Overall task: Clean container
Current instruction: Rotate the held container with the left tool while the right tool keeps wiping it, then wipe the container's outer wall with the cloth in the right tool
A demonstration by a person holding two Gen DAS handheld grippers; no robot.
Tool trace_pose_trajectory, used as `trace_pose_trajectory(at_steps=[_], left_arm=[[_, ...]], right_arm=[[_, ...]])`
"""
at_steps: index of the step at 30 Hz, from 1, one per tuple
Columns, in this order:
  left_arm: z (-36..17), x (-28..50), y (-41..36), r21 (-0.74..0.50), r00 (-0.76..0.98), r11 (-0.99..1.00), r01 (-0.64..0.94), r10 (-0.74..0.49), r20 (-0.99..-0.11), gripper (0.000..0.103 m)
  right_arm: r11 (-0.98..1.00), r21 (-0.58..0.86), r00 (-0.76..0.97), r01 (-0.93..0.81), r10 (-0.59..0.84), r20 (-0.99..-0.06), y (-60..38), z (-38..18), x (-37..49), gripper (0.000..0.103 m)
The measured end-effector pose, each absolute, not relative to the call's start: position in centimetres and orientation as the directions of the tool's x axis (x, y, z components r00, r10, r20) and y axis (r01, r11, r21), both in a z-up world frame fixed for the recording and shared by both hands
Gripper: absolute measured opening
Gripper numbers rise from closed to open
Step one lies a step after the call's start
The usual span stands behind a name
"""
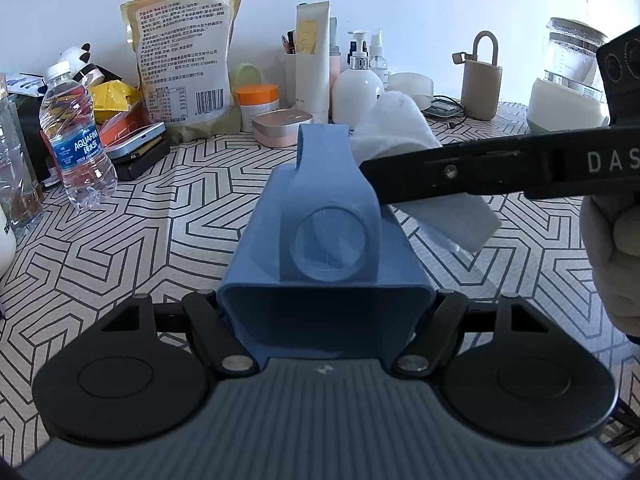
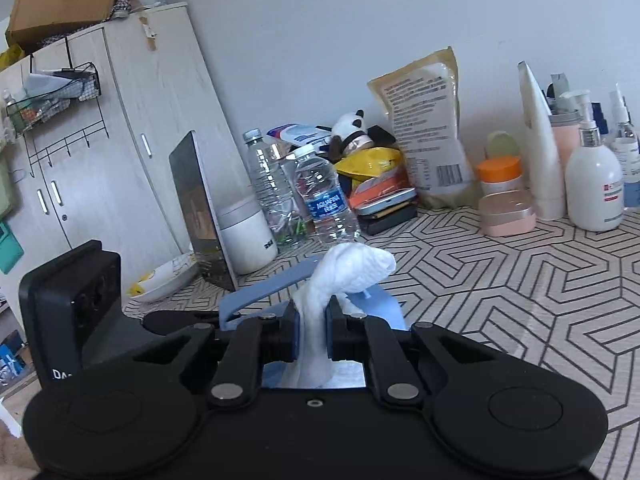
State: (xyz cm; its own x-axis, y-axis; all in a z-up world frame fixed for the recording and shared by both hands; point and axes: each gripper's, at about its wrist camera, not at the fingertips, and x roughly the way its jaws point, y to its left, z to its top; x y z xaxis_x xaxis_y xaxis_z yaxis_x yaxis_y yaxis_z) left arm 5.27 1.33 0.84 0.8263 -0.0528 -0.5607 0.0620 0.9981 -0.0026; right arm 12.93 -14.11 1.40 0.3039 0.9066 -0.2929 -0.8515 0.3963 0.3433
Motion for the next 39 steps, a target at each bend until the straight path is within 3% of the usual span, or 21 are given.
trace_pose_trajectory(at_steps=[4,9,24,32,39], left_arm=[[0.8,5.3,1.4,-0.007,0.826,0.998,0.062,-0.055,-0.562,0.073],[0.8,5.3,1.5,-0.019,0.824,0.998,0.061,-0.061,-0.563,0.073],[0.5,5.9,2.1,-0.008,0.82,0.998,0.059,-0.053,-0.57,0.073],[0.6,5.7,1.8,-0.015,0.819,0.998,0.059,-0.057,-0.571,0.073],[0.6,5.6,1.4,-0.01,0.82,0.998,0.06,-0.055,-0.57,0.073]], right_arm=[[0.387,0.347,0.294,-0.854,0.91,-0.291,-14.1,1.4,13.0,0.013],[0.251,0.394,0.153,-0.884,0.952,-0.264,-13.4,1.2,12.5,0.013],[0.367,0.384,0.271,-0.847,0.92,-0.283,-14.5,1.2,13.3,0.013],[0.243,0.432,0.143,-0.868,0.957,-0.252,-13.8,1.0,12.8,0.014],[0.27,0.428,0.17,-0.863,0.951,-0.258,-14.0,1.1,12.9,0.013]])
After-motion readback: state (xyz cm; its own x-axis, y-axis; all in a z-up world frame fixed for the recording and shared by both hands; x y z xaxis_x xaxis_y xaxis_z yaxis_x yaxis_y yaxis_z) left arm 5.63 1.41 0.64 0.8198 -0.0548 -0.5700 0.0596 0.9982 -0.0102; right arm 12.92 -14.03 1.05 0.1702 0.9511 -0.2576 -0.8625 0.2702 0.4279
